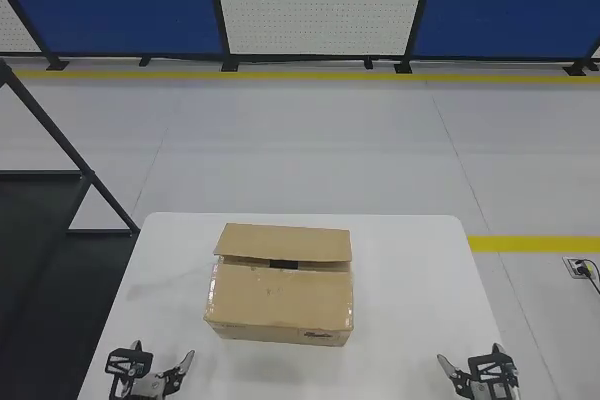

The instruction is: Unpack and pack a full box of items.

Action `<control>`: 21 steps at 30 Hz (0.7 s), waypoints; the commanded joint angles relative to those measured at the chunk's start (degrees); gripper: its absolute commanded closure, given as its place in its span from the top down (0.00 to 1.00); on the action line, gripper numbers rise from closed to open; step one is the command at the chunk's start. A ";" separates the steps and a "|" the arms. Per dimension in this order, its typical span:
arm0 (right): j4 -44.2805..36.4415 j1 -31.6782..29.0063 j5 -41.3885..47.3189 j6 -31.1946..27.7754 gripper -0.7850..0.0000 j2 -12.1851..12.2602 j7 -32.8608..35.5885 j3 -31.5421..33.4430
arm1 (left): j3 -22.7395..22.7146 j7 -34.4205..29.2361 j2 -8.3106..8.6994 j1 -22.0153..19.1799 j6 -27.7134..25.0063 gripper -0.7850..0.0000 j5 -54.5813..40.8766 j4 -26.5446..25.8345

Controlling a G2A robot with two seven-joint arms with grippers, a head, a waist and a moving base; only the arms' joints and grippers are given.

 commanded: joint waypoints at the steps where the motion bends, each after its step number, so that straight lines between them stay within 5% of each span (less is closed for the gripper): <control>1: -1.02 0.46 0.72 -1.13 1.00 -0.09 1.34 -0.83 | -1.69 2.15 0.08 0.13 -1.29 1.00 -1.19 0.12; 10: -7.21 6.94 10.72 -7.68 1.00 -0.53 14.27 -5.01 | -9.88 9.07 1.15 -1.54 -12.72 1.00 -1.02 -0.40; 15: -7.51 12.56 15.95 -4.47 1.00 -1.19 20.92 -8.73 | -12.64 11.14 1.72 -3.29 -21.33 1.00 -3.76 -0.47; 21: -7.37 14.76 16.90 -2.69 1.00 -1.41 23.53 -9.86 | -12.76 10.98 1.75 -3.36 -22.01 1.00 -4.26 -0.50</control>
